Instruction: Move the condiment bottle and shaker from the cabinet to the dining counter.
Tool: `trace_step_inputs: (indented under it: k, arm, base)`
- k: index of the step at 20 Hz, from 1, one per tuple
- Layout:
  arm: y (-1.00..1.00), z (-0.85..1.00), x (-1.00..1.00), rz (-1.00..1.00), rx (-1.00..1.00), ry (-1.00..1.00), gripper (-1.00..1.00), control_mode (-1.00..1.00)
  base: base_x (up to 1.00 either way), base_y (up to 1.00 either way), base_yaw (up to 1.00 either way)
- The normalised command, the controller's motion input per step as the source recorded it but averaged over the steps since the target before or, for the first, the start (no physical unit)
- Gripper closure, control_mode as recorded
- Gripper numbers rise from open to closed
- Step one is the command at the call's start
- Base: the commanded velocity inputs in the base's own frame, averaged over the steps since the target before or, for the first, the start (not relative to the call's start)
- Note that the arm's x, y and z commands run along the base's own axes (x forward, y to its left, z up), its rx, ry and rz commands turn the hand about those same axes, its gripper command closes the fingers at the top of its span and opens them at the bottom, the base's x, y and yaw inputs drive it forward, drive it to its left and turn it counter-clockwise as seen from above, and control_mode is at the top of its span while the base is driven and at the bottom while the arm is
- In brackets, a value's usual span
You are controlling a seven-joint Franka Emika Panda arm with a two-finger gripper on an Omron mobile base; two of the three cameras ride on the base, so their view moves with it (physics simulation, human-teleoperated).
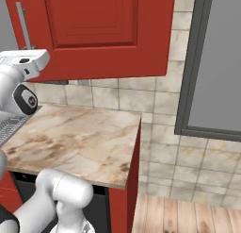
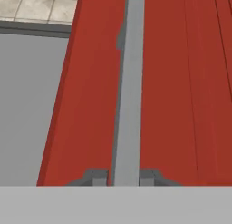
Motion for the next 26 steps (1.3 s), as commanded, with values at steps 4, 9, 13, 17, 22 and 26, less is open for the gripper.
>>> trace_step_inputs:
  k: [4, 9, 13, 17, 22, 26]
  arm:
    - [-0.11, 0.00, -1.00, 0.00, -0.03, -0.02, 1.00, -1.00]
    - [-0.14, 0.00, -1.00, 0.00, -0.03, -0.01, 1.00, -1.00]
    - [-0.15, 0.00, -1.00, 0.00, -0.02, -0.01, 1.00, -1.00]
    - [-0.02, 0.00, -1.00, 0.02, -0.03, 0.00, -1.00, -1.00]
    - [0.00, 0.00, -1.00, 0.10, -0.03, 0.00, -1.00, -1.00]
    - [0.00, 0.00, -1.00, 0.10, -0.01, -0.03, -1.00, -1.00]
  base:
    - [0.00, 0.00, 0.00]
    - [0.00, 0.00, 0.00]
    - [0.00, 0.00, 0.00]
    - [0.00, 0.00, 0.00]
    - [0.00, 0.00, 0.00]
    - [0.00, 0.00, 0.00]
